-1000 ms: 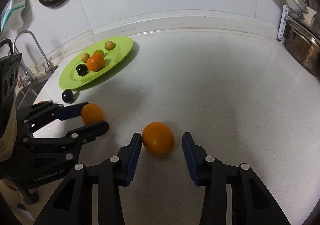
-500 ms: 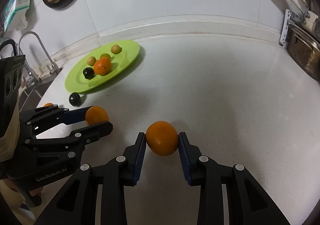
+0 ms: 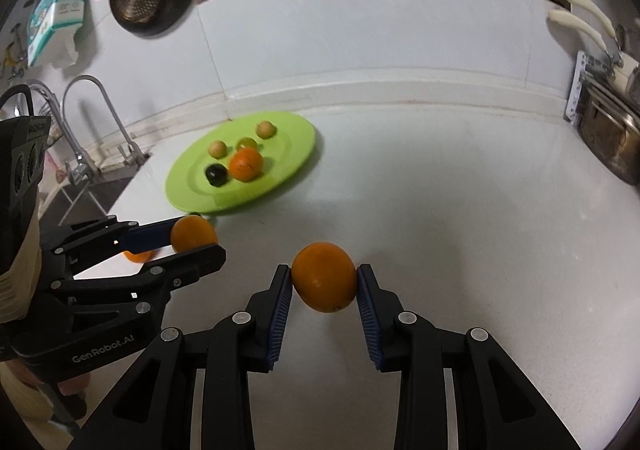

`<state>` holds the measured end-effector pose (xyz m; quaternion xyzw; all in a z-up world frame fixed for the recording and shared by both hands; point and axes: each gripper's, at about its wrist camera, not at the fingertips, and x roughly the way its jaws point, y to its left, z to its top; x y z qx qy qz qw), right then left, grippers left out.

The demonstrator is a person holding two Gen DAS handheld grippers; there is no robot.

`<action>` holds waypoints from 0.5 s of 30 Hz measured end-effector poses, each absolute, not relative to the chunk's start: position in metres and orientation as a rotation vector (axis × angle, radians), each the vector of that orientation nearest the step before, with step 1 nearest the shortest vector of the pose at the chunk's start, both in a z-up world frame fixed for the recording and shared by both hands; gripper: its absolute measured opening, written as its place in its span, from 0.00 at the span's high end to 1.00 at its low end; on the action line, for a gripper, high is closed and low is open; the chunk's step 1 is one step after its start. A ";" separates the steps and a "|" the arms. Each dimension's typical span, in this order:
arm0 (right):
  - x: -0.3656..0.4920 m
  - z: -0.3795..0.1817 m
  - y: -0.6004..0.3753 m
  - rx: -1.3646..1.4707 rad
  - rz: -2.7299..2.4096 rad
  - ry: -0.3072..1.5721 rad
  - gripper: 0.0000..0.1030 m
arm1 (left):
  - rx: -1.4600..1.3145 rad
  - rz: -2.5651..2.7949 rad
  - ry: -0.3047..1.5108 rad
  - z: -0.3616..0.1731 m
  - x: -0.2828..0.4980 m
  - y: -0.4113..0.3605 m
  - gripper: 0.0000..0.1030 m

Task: Organize fruits
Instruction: 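Carry both oranges onto the green plate and open both tools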

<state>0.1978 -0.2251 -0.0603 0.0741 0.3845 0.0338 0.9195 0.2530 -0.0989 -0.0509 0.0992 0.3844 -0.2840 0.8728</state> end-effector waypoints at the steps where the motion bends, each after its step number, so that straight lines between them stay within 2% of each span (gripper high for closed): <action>1: 0.197 -0.058 -0.224 0.151 0.072 0.784 0.67 | 0.203 -0.590 0.797 -0.048 0.253 -0.094 0.63; 15: 0.203 -0.026 -0.181 0.127 0.116 0.698 0.67 | 0.197 -0.541 0.715 -0.016 0.251 -0.052 0.63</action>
